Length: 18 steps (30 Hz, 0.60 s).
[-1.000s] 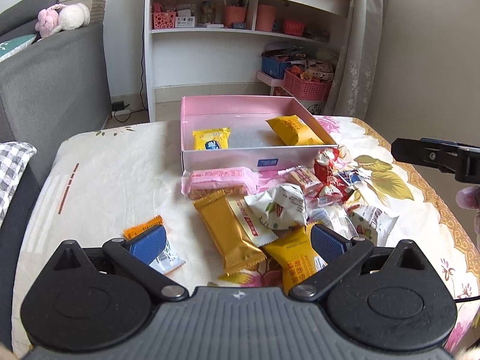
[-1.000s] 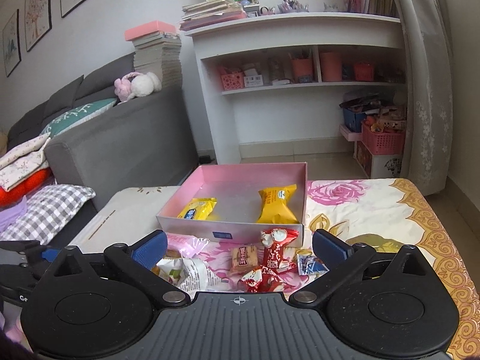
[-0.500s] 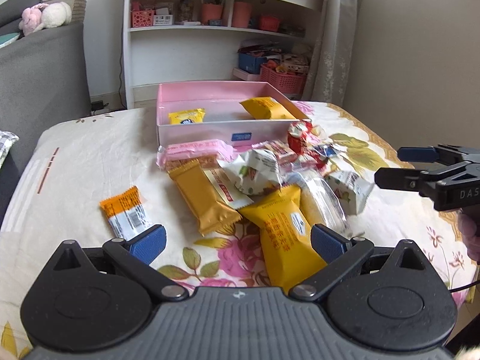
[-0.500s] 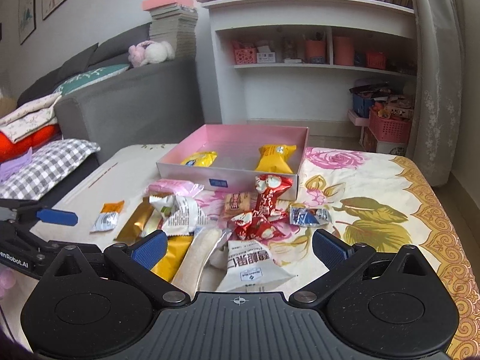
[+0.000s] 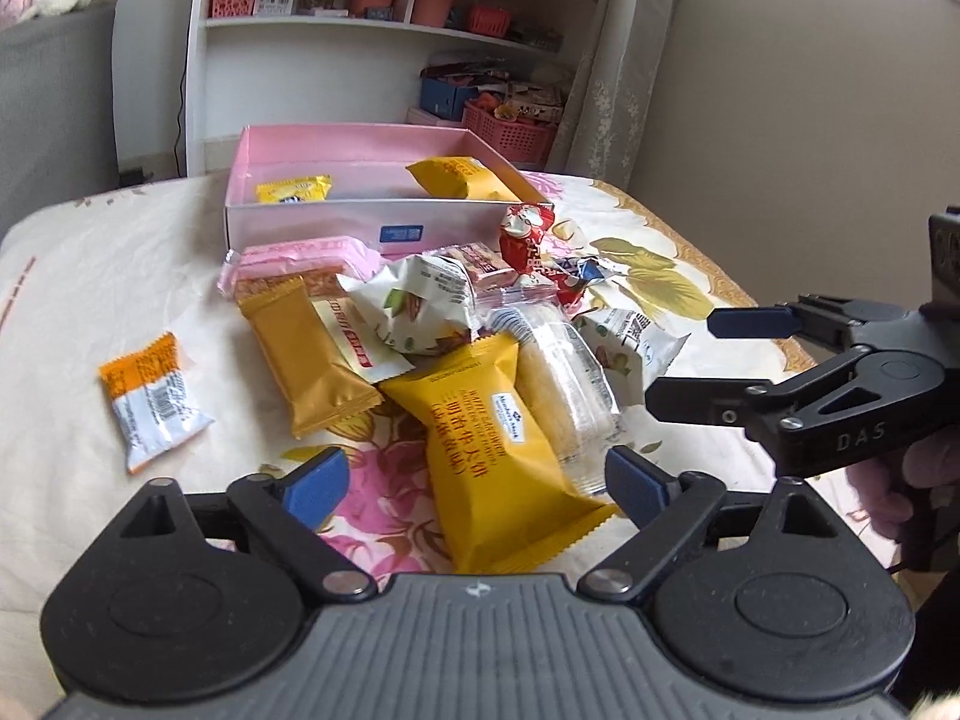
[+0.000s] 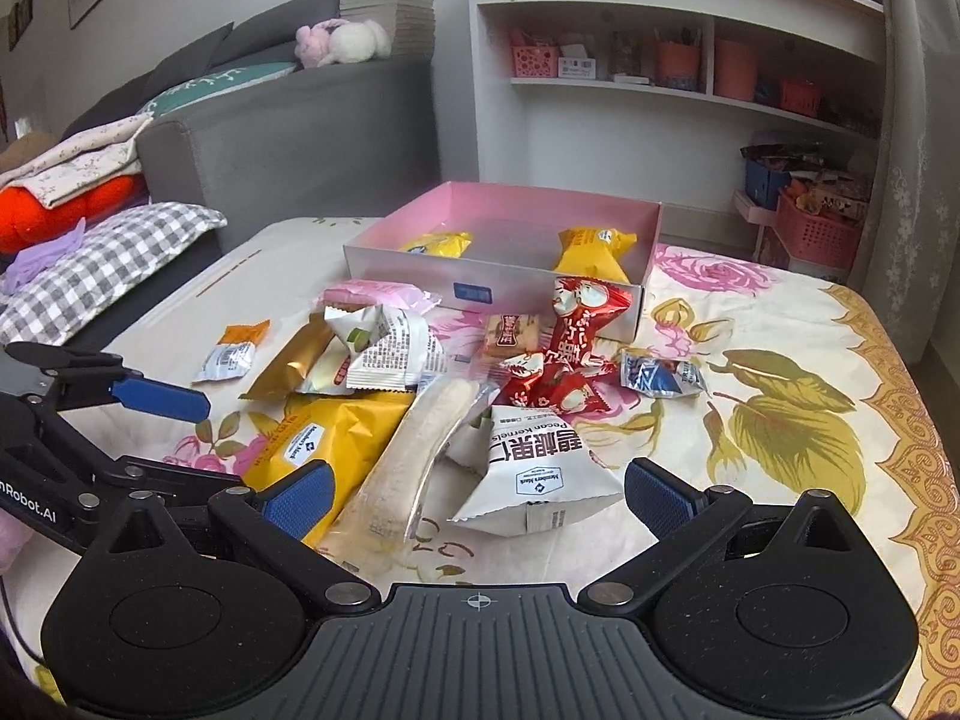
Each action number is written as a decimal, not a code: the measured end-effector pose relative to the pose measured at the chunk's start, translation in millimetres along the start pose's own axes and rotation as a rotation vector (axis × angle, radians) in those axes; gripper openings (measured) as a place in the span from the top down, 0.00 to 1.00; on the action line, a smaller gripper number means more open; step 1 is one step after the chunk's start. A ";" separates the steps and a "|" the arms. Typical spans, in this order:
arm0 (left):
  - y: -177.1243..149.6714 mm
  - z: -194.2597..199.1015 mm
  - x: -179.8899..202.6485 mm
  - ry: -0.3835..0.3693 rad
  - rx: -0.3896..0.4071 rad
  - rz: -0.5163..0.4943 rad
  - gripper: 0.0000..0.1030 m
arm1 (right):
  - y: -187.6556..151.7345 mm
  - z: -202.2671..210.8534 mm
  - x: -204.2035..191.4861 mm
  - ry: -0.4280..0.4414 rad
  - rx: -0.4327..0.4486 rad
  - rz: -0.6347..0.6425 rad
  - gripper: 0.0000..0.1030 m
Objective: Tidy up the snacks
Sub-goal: 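Move both tools back toward the snack pile, then grasp another yellow sandwich-cake packet with left tool while right tool grasps white pecan bag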
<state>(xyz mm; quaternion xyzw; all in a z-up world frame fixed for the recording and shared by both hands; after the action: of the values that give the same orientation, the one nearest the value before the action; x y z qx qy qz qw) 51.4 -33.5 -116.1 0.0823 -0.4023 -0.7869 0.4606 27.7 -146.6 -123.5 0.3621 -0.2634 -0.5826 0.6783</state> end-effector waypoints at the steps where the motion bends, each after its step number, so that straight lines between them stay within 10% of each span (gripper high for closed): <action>1: 0.6 -2.5 0.1 -0.010 -0.003 0.017 0.20 | 0.1 -2.3 2.8 -0.005 -0.005 -0.012 0.00; 18: -1.5 -27.6 -2.8 -0.019 -0.075 0.164 0.50 | -3.0 -36.8 24.1 -0.059 -0.083 -0.087 0.10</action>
<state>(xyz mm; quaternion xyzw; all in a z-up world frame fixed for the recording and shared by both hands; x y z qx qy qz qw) 65.8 -46.3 -136.2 0.0243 -0.3824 -0.7616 0.5226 59.0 -163.6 -149.4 0.3275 -0.2428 -0.6322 0.6588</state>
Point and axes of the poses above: each gripper's, at about its wrist camera, not at the fingertips, and z roughly against the way its jaws point, x to its right, y to its top, the point moved 8 cm from there along -z, roughly the way its jaws point
